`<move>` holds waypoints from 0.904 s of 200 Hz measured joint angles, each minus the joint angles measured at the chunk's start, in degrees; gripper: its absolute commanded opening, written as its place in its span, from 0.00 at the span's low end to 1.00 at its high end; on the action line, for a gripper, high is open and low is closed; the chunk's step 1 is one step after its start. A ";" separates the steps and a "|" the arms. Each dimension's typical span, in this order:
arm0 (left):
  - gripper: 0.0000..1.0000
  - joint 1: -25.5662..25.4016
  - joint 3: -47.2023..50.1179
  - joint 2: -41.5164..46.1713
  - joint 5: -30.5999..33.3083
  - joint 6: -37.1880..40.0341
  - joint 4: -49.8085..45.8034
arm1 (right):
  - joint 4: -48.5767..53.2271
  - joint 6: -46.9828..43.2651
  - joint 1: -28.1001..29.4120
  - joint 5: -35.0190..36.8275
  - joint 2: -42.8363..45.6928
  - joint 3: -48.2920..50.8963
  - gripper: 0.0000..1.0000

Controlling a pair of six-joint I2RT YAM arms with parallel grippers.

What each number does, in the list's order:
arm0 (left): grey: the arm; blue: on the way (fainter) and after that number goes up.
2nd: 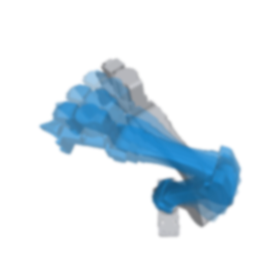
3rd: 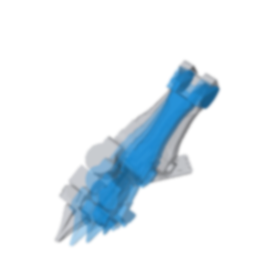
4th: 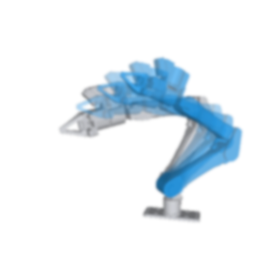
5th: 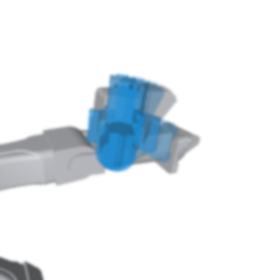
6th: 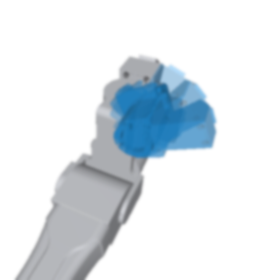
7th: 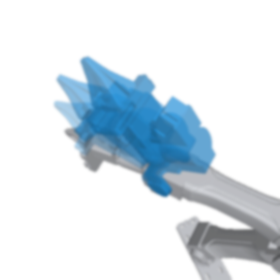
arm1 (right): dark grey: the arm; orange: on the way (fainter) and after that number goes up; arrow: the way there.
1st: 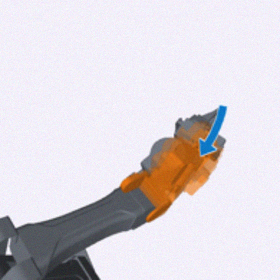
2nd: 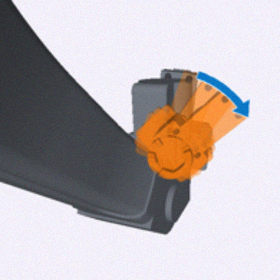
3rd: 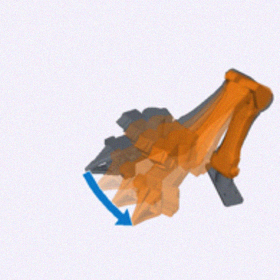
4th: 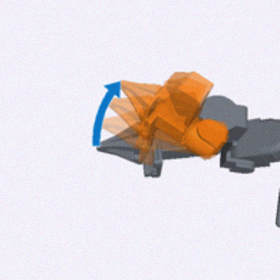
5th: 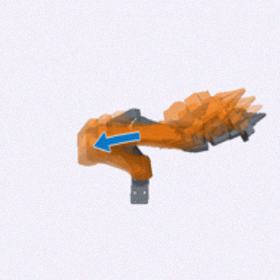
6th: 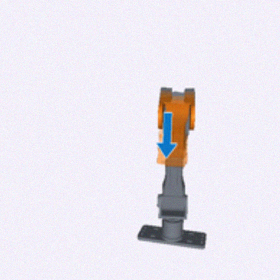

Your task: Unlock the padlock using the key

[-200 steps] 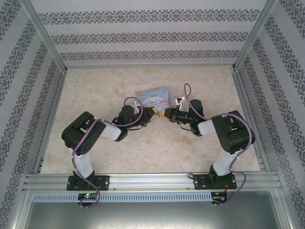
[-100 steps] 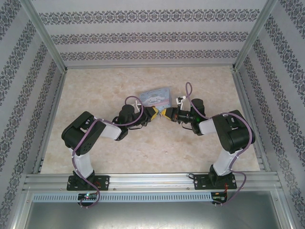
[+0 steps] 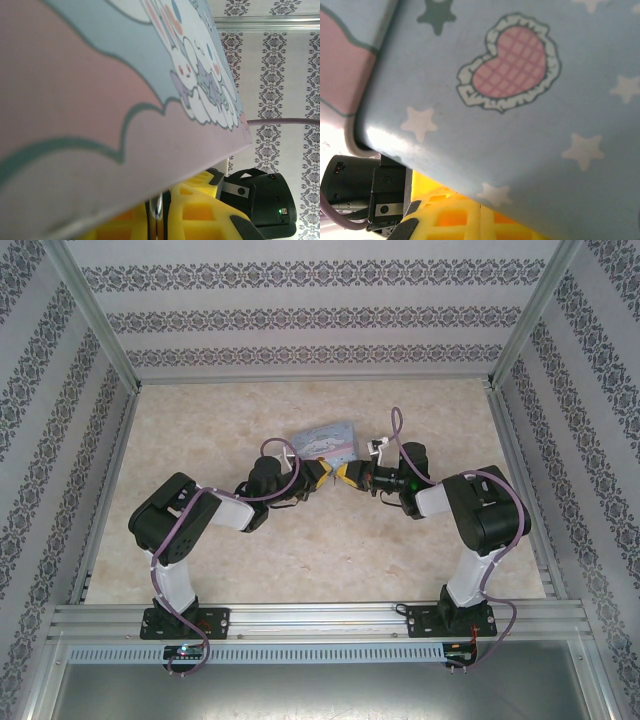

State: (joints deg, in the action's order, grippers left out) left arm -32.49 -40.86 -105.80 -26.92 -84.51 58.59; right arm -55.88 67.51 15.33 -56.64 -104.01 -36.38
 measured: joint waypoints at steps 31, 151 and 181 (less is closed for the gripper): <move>0.00 0.00 0.00 0.00 -0.15 -0.04 -0.02 | 1.31 -2.03 -0.11 -0.04 0.52 0.00 0.00; 0.00 -0.13 -0.52 -0.66 1.07 -0.44 0.20 | 4.52 -3.45 2.03 3.76 1.20 -1.18 0.00; 0.00 -0.94 -0.66 -0.87 0.52 -0.44 0.17 | 3.80 -3.78 0.85 2.58 2.01 0.61 0.00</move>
State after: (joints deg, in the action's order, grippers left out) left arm -33.43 -41.52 -106.67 -26.39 -84.95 58.76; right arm -52.07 63.72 16.19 -54.06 -102.00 -35.77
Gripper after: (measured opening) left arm 0.106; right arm 0.065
